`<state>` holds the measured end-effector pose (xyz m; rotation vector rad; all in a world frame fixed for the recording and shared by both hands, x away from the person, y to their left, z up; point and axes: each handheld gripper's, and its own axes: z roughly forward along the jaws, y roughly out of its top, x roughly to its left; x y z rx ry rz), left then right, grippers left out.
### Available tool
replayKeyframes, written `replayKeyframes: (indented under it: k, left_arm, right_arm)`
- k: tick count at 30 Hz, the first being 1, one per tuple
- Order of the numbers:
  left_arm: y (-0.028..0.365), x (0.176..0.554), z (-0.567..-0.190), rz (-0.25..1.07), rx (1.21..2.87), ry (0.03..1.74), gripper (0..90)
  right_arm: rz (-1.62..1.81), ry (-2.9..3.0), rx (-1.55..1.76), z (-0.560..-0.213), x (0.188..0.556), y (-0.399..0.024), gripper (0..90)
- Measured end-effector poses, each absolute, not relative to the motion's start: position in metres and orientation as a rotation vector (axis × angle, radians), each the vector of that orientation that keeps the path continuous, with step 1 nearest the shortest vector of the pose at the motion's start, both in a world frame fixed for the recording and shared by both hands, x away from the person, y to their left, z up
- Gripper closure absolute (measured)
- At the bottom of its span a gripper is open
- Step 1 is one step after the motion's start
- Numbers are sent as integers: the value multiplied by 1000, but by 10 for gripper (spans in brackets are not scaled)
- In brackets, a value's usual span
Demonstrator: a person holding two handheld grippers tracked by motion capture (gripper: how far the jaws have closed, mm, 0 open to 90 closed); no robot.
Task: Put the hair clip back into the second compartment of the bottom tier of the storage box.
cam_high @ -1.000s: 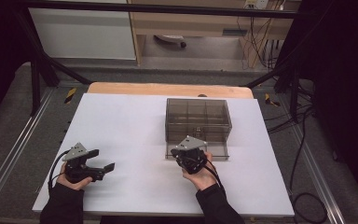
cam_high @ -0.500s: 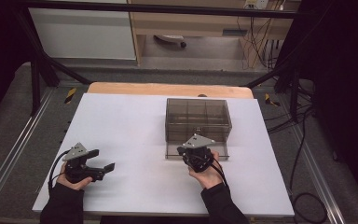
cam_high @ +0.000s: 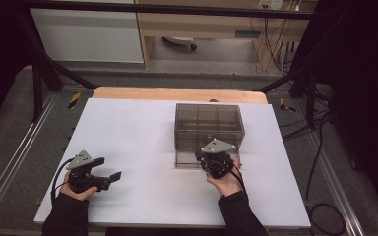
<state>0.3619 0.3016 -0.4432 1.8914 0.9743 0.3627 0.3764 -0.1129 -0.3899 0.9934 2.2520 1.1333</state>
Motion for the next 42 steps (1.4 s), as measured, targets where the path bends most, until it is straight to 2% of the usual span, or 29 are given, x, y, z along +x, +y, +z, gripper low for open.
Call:
replayKeyframes:
  k: [42]
  left_arm:
    - [302, 362, -443, 361, 1889, 976, 46]
  right_arm:
    - [1043, 2207, 1111, -403, 396, -151, 900]
